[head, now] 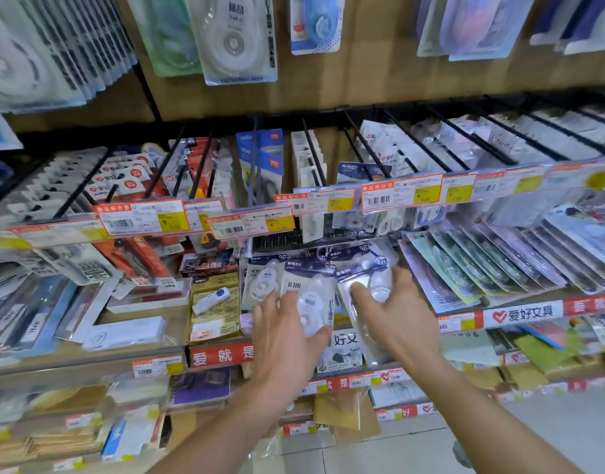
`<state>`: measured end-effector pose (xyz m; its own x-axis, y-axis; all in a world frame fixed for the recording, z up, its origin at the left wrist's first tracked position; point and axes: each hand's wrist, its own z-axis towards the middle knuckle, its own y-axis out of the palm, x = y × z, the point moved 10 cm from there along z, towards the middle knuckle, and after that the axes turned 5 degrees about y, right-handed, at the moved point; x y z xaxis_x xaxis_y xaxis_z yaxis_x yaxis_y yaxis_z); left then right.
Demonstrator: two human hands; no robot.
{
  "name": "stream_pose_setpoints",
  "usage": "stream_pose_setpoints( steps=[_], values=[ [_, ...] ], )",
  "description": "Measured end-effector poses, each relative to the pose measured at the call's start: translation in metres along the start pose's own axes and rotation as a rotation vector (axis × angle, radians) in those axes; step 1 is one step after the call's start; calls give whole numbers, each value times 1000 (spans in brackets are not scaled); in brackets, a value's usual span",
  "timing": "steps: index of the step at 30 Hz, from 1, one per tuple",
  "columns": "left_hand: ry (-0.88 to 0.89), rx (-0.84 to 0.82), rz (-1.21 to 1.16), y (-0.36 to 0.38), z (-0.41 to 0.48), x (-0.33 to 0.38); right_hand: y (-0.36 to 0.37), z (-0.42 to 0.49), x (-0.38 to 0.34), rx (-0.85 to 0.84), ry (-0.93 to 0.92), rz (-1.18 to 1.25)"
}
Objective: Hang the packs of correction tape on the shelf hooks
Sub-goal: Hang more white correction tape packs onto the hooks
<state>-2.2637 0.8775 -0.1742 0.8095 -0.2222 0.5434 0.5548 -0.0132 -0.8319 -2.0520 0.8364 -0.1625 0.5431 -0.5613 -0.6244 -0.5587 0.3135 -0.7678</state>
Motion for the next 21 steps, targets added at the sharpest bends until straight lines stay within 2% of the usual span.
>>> stream_pose_setpoints(
  steps=[4, 9, 14, 17, 21],
  values=[
    [-32, 17, -20, -27, -36, -5, -15, -27, -21, -48, -41, 103],
    [-21, 116, -34, -63, -69, -13, -29, -42, -52, -132, -88, 392],
    [-8, 158, 14, -87, -85, -26, -33, -48, -86, -295, -147, 582],
    [-10, 301, 20, -112, -97, -27, -40, -51, -109, -345, -193, 679],
    [60, 502, -77, -153, -98, -8, -58, -50, -143, -315, -266, 778]
  ],
)
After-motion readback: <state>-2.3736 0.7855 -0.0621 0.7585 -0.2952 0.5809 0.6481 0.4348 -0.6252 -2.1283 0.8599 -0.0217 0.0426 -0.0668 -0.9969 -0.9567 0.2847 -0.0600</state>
